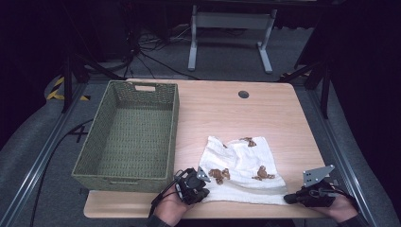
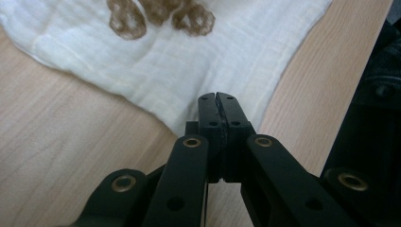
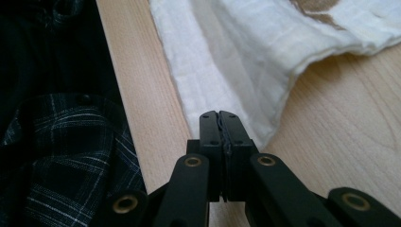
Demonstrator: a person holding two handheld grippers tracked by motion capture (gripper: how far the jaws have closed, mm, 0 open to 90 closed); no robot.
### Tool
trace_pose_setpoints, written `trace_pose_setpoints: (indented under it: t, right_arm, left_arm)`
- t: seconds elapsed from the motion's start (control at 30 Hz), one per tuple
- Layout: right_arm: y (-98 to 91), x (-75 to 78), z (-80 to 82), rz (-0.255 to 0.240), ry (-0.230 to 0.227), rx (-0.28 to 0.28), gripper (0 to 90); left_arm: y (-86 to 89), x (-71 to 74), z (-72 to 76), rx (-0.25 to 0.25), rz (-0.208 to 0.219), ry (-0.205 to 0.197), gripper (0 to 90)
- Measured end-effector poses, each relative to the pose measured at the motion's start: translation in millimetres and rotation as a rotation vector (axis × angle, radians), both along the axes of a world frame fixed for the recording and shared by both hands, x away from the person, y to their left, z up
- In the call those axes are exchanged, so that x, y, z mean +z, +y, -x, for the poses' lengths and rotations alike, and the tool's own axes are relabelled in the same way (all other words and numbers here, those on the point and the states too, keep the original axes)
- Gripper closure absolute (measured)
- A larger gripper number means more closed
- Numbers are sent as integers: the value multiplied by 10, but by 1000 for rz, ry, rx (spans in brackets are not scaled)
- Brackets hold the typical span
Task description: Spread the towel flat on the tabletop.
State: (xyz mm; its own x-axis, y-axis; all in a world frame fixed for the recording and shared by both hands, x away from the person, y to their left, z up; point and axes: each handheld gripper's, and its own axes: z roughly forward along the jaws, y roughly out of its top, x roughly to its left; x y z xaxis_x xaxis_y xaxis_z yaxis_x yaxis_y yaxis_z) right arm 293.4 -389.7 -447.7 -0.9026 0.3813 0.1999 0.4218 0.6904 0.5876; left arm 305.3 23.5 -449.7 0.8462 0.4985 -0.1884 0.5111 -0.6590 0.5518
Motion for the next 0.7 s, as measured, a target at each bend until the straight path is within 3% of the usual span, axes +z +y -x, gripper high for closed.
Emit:
trace_pose_setpoints:
  t: [0.13, 0.3, 0.47, 0.7]
  right_arm:
    - [27, 106, -40, -56, -54, -9, 859]
    - [76, 220, -171, -97, -112, -57, 883]
    - [116, 241, -333, -99, -136, -121, 890]
    - [242, 181, -579, -46, -144, -159, 893]
  left_arm:
    - [-51, 107, -43, 11, 57, -35, 895]
    - [-188, 171, -129, 33, 83, -79, 896]
    - [-276, 212, -287, 62, 86, -105, 896]
    - [-382, 256, -543, 114, 83, -135, 896]
